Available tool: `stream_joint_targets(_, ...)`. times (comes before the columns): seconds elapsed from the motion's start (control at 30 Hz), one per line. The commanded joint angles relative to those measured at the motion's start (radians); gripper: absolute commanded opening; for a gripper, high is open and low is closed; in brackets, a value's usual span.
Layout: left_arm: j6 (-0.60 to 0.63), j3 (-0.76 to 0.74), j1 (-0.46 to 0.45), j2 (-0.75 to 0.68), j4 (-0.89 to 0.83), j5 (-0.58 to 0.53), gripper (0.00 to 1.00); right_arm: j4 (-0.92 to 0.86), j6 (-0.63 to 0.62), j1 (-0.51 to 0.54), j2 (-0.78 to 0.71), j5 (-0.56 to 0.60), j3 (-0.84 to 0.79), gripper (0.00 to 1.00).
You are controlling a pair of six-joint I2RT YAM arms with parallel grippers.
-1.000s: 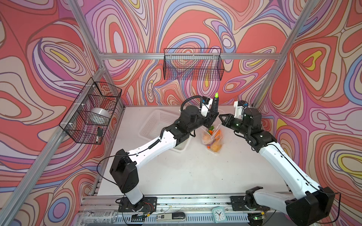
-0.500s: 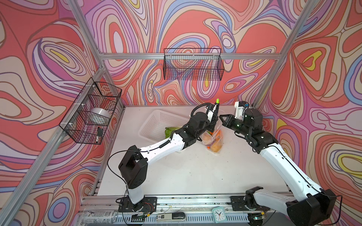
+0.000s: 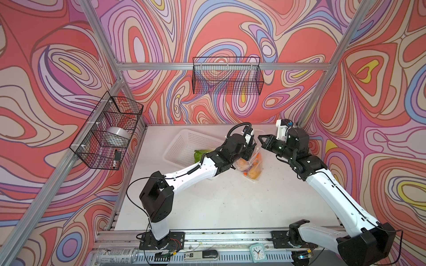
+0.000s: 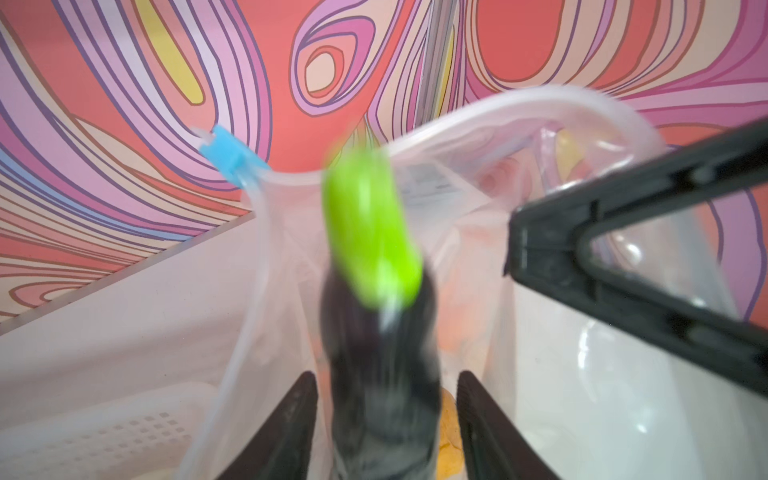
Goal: Place the food in the zip-top bag and seal the zipper
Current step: 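Lower the eggplant into the bag and open the left gripper, then move the left gripper back over the basket toward the cabbage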
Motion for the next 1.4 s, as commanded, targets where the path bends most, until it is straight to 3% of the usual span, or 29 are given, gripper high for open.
stream_joint_targets(0.0,-0.013,0.051,-0.002,-0.003,-0.063,0.012,0.76,0.027,-0.007,0.004,-0.007,0.0,0.013,0.0)
stream_joint_targets(0.3,0.042,0.075,-0.002,-0.065,-0.071,-0.003,0.84,0.025,-0.01,0.004,-0.001,0.001,0.022,0.0)
stream_joint_targets(0.63,0.094,0.101,0.028,-0.177,-0.197,-0.069,0.93,0.005,-0.031,0.004,0.012,0.011,0.054,0.0)
stream_joint_targets(0.93,-0.073,0.007,0.129,-0.237,-0.219,0.045,0.94,0.037,-0.008,0.004,0.045,-0.029,0.059,0.0)
stream_joint_targets(1.1,-0.055,0.009,0.141,-0.222,-0.247,0.039,0.92,0.032,-0.009,0.004,0.047,-0.03,0.055,0.0)
stream_joint_targets(1.23,0.036,0.018,0.162,-0.211,-0.271,0.042,0.92,0.029,-0.009,0.004,0.046,-0.029,0.049,0.0)
stream_joint_targets(1.37,0.111,0.022,0.276,-0.203,-0.355,0.14,0.93,0.022,-0.018,0.004,0.045,-0.029,0.044,0.0)
